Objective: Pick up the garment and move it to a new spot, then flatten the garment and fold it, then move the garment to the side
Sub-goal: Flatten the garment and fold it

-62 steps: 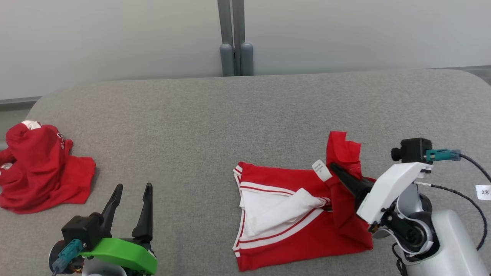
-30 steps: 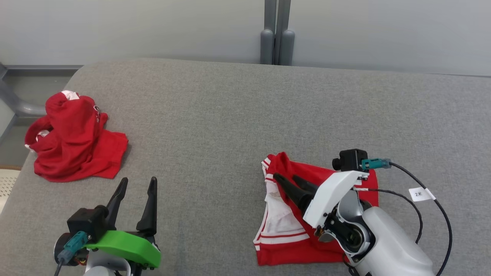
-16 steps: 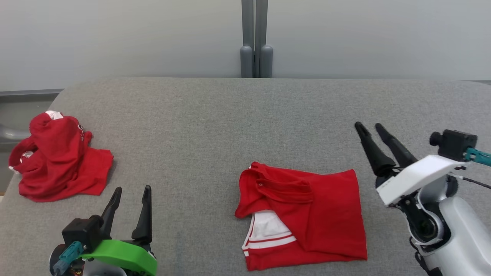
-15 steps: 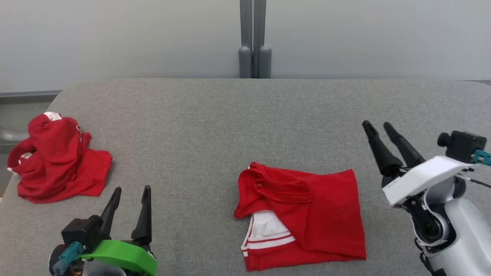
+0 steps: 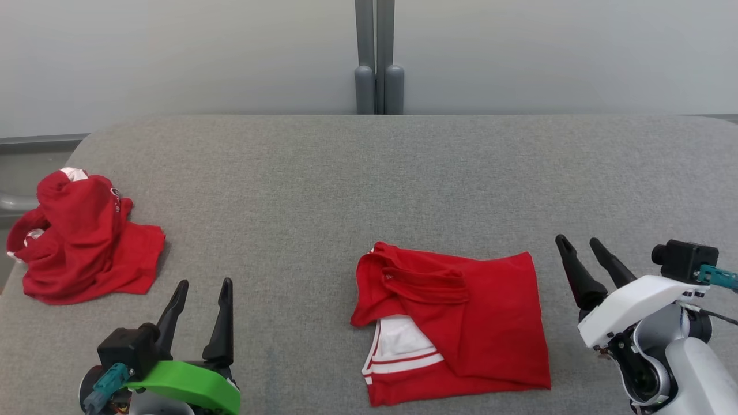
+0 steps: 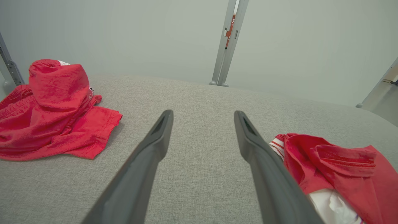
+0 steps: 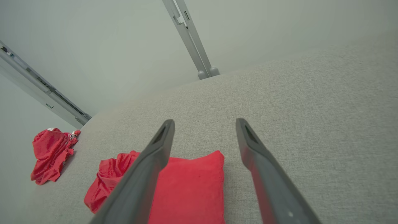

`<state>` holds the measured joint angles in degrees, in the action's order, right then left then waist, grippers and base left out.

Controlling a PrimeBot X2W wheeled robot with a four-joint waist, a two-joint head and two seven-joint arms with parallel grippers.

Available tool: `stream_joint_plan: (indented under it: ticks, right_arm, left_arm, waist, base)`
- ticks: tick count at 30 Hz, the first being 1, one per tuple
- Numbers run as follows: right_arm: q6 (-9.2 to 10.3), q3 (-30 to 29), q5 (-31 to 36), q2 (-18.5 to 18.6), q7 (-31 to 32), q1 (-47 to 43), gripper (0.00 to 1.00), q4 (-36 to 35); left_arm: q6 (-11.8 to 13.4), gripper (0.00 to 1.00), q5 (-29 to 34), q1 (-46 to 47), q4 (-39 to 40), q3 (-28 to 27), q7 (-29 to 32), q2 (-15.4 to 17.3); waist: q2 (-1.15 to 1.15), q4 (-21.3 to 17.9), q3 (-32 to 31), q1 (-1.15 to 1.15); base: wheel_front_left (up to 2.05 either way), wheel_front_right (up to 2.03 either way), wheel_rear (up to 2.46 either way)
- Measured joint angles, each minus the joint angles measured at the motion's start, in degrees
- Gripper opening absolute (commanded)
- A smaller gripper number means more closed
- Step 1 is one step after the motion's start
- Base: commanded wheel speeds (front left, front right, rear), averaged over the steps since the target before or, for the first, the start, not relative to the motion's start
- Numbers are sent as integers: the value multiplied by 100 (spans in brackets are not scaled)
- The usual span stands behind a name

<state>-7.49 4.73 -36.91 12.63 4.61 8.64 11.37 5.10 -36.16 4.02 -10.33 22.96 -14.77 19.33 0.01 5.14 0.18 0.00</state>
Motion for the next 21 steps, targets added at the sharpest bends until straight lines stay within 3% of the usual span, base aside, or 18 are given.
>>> stream_joint_plan:
  ticks: [1,2,3,13,21]
  right_arm:
    - [0,-21,35,-64,48,12,46,115]
    - [0,-40,65,-129,104,37,6,252]
    - [0,-47,162,-174,170,81,0,409]
    - [0,46,-148,-764,868,745,0,1818]
    - [0,269,-1246,-969,1463,934,0,2223]
  left_arm:
    - [-1,100,1,4,-4,5,0,-1]
    - [-3,100,1,8,-12,10,0,-3]
    - [-7,100,2,11,-24,18,1,-7]
    - [-56,100,5,119,-113,57,0,-43]
    - [-62,100,7,146,-177,55,-1,-59]
  waist:
    - [0,31,8,0]
    - [0,63,17,0]
    - [0,97,28,0]
    - [0,467,168,0]
    - [0,728,273,0]
  base:
    - [0,0,0]
    - [0,0,0]
    - [0,0,0]
    - [0,0,0]
    - [0,0,0]
